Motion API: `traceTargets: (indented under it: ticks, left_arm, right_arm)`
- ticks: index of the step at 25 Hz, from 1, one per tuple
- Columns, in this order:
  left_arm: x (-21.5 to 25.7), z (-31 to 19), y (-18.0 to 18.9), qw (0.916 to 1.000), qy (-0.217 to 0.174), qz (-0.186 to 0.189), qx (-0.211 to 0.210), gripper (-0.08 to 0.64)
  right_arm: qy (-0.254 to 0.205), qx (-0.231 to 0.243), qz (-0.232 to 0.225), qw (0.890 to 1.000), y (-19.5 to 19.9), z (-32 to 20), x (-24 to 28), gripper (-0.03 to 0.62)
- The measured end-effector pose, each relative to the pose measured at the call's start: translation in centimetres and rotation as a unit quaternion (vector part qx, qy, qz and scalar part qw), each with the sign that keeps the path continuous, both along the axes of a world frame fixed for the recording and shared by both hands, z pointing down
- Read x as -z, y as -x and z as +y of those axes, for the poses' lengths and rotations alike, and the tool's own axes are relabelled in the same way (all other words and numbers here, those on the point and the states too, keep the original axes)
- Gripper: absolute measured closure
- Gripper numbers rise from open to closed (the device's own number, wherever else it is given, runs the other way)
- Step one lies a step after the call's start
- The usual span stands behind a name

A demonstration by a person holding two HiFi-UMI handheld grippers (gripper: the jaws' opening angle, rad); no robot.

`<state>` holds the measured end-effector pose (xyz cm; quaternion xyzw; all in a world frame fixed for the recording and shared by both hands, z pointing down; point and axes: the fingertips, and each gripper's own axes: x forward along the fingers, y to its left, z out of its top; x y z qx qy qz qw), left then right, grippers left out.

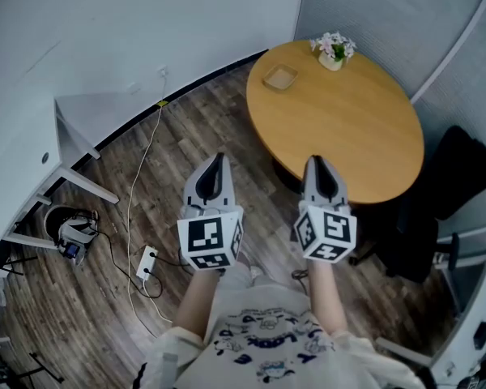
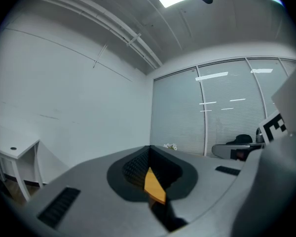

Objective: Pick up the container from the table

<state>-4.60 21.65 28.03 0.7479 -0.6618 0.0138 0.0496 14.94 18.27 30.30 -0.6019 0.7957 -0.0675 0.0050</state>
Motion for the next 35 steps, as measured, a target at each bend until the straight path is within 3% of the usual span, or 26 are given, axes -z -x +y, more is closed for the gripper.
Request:
traceTargets:
  ticks: [10, 35]
  left_arm:
    - [-1.3, -5.1, 1.5, 1.0000, 0.008, 0.005, -0.002, 0.558]
    - [-2.3, -30.5, 6.7, 0.9972, 0.021, 0.017, -0.070, 0.558]
  right_arm:
    - [0.017, -0.001, 0.000, 1.000, 1.6, -4.9, -1.4, 0.569]
    - [0.033, -0.034, 0.014, 0.999, 8.2, -28.1, -2.0, 0.567]
